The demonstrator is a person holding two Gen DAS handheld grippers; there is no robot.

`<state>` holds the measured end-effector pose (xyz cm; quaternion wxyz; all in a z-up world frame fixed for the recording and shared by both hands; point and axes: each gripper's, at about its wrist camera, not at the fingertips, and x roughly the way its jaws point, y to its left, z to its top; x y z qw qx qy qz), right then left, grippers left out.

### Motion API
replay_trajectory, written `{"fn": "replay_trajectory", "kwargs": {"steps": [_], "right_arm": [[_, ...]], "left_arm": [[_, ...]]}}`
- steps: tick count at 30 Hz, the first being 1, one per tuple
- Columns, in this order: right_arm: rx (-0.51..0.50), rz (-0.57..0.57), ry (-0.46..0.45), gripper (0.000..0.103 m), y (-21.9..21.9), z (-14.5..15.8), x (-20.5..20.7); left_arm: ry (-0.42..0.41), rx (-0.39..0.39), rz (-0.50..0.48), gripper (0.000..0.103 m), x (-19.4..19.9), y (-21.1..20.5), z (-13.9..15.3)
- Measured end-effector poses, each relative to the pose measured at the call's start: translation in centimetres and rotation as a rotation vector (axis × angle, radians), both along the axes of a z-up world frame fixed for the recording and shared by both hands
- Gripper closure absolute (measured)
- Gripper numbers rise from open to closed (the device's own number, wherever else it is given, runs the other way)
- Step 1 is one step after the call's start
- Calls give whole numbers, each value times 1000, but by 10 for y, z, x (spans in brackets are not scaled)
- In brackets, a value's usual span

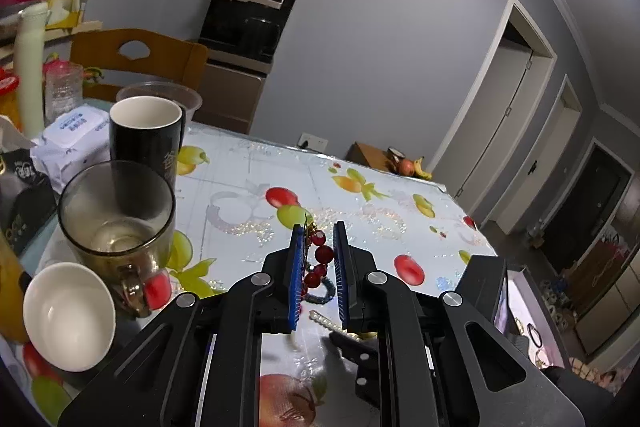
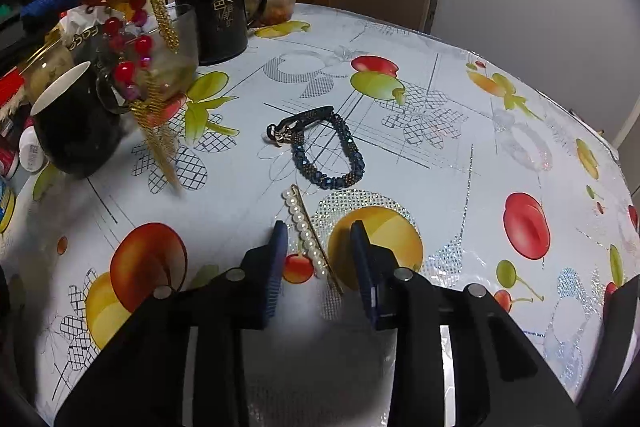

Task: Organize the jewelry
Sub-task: 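Grasp the pearl hair pin with the right tool while the left holds the red clip, then release the red bead clip into the box with the left tool while the right carries the pin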

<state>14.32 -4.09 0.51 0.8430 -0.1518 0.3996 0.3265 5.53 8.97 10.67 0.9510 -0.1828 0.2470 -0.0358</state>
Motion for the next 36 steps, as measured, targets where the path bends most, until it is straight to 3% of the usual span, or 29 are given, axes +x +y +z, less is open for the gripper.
{"fn": "replay_trajectory", "kwargs": {"steps": [6, 8, 14, 24, 29, 36], "right_arm": [[25, 8, 25, 92, 3, -1, 0], [32, 8, 33, 94, 2, -1, -1], [77, 2, 43, 95, -3, 2, -5], [182, -32, -16, 95, -37, 28, -24], [263, -41, -71, 95, -77, 56, -47], [442, -136, -148, 95, -173, 97, -58]], "left_arm": [[8, -14, 4, 88, 2, 4, -2], [5, -16, 1, 88, 2, 4, -2], [4, -2, -5, 88, 1, 0, -1], [-24, 22, -44, 88, 0, -16, 0], [-86, 14, -113, 88, -7, -34, 5], [-100, 109, -147, 88, -9, -80, 6]]}}
